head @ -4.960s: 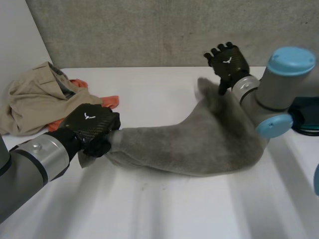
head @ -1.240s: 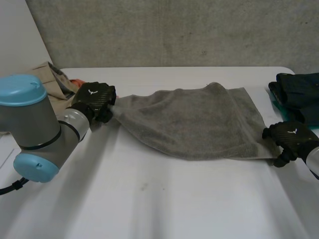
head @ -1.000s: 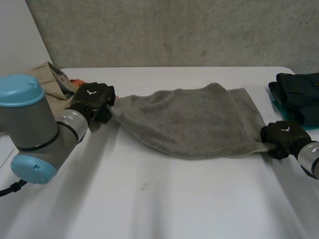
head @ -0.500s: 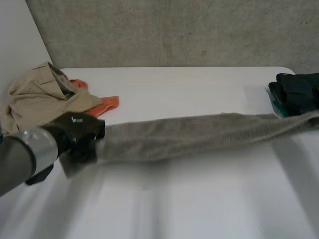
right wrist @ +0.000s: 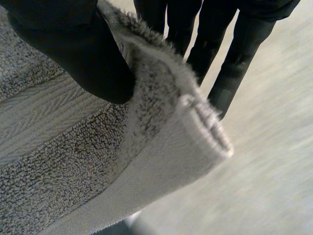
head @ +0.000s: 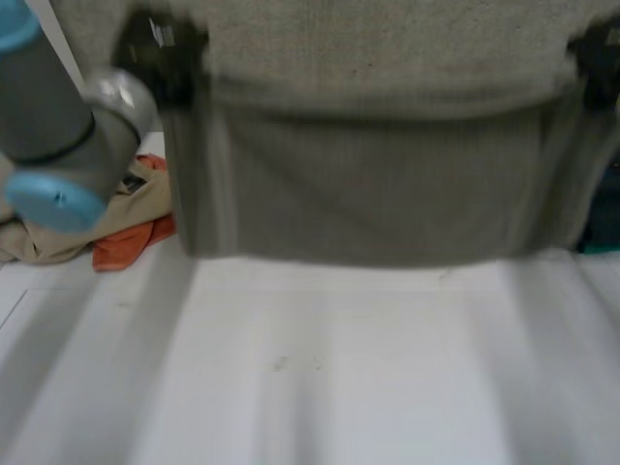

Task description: Fold the laundry.

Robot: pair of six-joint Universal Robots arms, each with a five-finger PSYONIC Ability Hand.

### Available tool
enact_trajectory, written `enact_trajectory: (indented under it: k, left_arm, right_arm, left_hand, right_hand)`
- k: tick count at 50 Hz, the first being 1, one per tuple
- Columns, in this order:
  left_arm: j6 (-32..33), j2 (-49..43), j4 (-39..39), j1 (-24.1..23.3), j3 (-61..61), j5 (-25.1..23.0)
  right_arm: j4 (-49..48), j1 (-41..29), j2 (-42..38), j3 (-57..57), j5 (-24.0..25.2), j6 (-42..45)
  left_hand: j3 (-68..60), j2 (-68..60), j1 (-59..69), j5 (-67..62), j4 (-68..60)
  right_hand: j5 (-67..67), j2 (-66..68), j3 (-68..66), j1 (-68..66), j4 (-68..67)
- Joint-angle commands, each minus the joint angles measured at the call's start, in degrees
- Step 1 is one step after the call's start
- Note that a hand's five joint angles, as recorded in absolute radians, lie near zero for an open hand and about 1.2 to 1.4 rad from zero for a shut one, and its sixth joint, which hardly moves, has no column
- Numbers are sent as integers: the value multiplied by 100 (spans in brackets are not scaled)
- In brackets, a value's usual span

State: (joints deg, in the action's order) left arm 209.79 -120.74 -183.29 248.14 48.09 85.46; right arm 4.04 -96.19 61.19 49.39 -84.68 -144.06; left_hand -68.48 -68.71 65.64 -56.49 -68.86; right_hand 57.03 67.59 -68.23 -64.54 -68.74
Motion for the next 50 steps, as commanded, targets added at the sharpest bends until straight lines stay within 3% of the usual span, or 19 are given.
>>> enact_trajectory:
  k: [1, 12, 21, 28, 32, 37, 46, 50]
  left_arm:
    - [-500, 358, -1517, 15, -195, 287]
    - [-703, 552, -876, 411, 1667, 217]
    - [-659, 490, -516, 428, 3539, 41]
    - [-615, 148, 29, 455, 4007, 23]
    - [-536, 42, 82, 463, 3989, 15]
    - [-290, 174, 118, 420, 4033, -3]
    - [-123, 1246, 65, 446, 5034, -240]
    - [44, 1545, 74, 455, 5579, -469]
  right_arm:
    - [-1915, -66, 437, 255, -5, -588]
    - [-1346, -58, 596, 1528, 276, -623]
    - [-590, -102, -151, 2514, 496, -518]
    - [-439, -67, -371, 3296, 575, -219]
    - [-475, -75, -354, 3437, 540, -34]
    - [-484, -67, -328, 3499, 540, -34]
    - [-527, -40, -319, 3578, 549, -96]
    - [-545, -40, -310, 3578, 549, -87]
  left_hand:
    - [-1152, -1129, 1436, -1351, -1114]
    - [-1152, -1129, 1436, -1351, -1114]
    - [-1152, -1129, 1436, -1351, -1114]
    - [-1152, -1129, 1436, -1351, -1114]
    - [2303, 2326, -2019, 2104, 2341]
    - [3856, 3879, -3572, 3657, 3894]
    - [3674, 3697, -3390, 3475, 3713]
    - [2598, 2621, -2314, 2399, 2637]
  right_hand:
    - [1297, 1241, -1177, -1546, -1126]
    - [1297, 1241, -1177, -1546, -1126]
    - [1297, 1241, -1177, -1546, -1126]
    - [1297, 1241, -1177, -1546, -1126]
    - [1297, 1241, -1177, -1546, -1126]
    - [1297, 1241, -1177, -1546, -1126]
    - [1297, 1241, -1177, -1546, -1126]
    - [1297, 1241, -1177, -1546, -1126]
